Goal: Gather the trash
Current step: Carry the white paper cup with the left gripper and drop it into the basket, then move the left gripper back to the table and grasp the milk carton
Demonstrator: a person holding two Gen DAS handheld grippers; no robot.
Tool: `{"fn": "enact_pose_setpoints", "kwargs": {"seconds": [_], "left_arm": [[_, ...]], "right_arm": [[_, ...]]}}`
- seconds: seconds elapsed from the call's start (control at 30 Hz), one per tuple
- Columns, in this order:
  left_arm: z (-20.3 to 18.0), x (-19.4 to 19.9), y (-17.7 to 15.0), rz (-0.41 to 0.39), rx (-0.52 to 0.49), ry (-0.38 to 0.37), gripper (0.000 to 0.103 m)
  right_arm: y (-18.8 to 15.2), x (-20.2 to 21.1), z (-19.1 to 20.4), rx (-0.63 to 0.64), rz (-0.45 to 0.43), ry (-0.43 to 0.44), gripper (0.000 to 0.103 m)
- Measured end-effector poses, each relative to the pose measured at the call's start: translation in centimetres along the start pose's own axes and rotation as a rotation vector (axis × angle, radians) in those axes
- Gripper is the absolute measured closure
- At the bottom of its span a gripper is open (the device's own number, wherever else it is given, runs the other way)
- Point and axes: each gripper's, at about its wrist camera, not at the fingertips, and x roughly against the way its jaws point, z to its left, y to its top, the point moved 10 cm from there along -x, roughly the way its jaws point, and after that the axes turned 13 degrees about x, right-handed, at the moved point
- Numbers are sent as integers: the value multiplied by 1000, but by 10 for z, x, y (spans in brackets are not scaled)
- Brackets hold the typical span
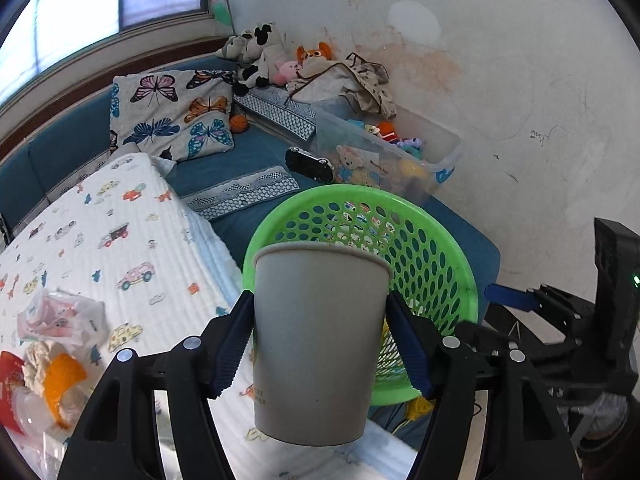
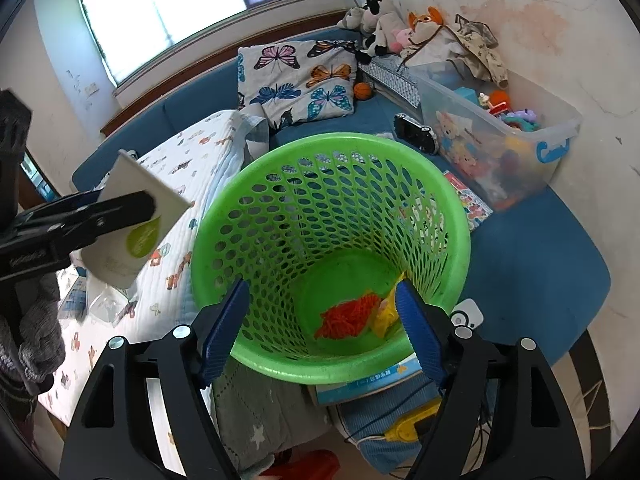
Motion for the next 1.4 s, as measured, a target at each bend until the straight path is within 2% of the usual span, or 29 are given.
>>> {"fn": "enact_pose_setpoints", "kwargs": {"seconds": [0.37, 0.43, 0.77, 1.03, 1.27, 1.4], "left_arm": [[-8, -20, 2, 23, 14, -2, 37], [-8, -20, 0, 27, 23, -13, 30], [-1, 1, -9, 0, 38, -26, 30], [26, 49, -31, -72, 41, 23, 30], [73, 87, -51, -124, 71, 120, 30], [108, 109, -61, -158, 76, 201, 30]], "right_arm": [[-5, 3, -4, -9, -2, 4, 28], [-6, 4, -4, -12, -5, 4, 28], [-5, 13, 3, -6, -19, 12, 28], [3, 20, 26, 34, -40, 39, 27], [14, 19, 58, 85, -53, 80, 26], [21, 16, 80, 122, -54, 110, 26]]}}
